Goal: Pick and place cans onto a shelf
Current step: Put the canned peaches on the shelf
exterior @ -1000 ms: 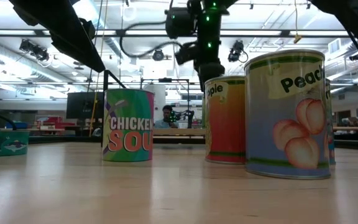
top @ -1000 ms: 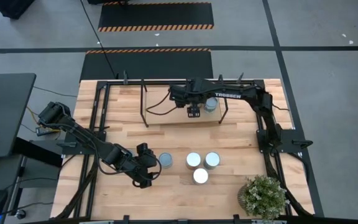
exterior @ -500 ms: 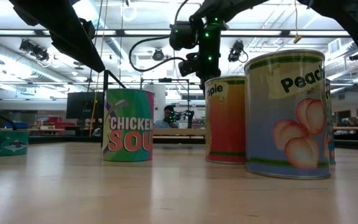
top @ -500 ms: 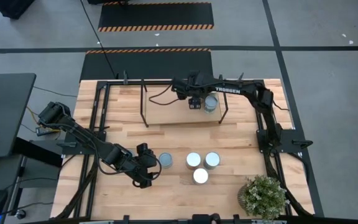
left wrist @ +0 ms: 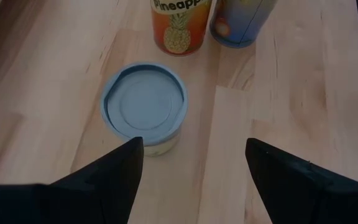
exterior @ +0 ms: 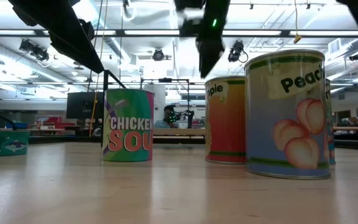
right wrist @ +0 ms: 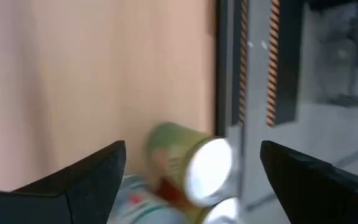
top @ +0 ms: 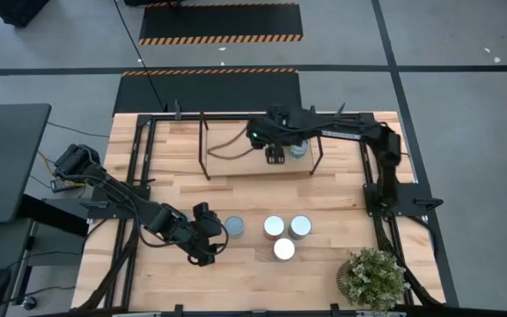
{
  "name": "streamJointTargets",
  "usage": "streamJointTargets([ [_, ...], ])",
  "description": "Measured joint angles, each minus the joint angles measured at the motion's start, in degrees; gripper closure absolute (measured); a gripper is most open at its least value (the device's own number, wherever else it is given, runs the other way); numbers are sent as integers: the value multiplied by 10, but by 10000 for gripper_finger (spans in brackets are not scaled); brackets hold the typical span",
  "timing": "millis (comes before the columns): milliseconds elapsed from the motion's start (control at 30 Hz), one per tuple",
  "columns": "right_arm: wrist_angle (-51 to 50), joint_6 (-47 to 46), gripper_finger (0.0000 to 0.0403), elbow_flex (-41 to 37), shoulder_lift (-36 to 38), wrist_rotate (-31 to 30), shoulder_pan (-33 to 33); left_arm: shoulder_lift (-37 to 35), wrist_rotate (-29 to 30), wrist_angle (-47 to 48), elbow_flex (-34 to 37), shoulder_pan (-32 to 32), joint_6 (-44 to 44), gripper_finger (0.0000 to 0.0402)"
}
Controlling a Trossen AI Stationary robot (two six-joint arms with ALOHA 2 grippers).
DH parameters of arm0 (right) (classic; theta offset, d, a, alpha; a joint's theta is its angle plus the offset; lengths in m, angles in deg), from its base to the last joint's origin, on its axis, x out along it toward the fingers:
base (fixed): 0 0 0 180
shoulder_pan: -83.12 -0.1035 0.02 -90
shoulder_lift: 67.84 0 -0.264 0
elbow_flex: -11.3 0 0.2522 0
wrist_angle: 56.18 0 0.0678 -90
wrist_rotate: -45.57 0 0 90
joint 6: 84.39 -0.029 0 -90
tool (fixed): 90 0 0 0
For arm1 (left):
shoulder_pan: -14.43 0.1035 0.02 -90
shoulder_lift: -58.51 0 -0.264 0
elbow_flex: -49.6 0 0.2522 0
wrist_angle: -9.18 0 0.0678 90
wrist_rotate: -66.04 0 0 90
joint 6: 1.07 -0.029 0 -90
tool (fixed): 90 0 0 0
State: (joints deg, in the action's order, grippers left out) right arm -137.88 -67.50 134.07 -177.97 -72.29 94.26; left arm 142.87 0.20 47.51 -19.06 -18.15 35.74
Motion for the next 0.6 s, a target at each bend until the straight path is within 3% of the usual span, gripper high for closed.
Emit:
streamJointTargets([
  [233, -70, -124, 24, -4, 75, 35, -90, 0, -3, 14, 0, -4, 6, 114],
  [367, -70, -198, 24, -44, 107, 73, -149, 0, -3, 15, 0, -4, 16, 114],
  [600, 126, -247, 24, -223, 150, 64, -271, 0, 0, 4, 0, -3, 18, 114],
])
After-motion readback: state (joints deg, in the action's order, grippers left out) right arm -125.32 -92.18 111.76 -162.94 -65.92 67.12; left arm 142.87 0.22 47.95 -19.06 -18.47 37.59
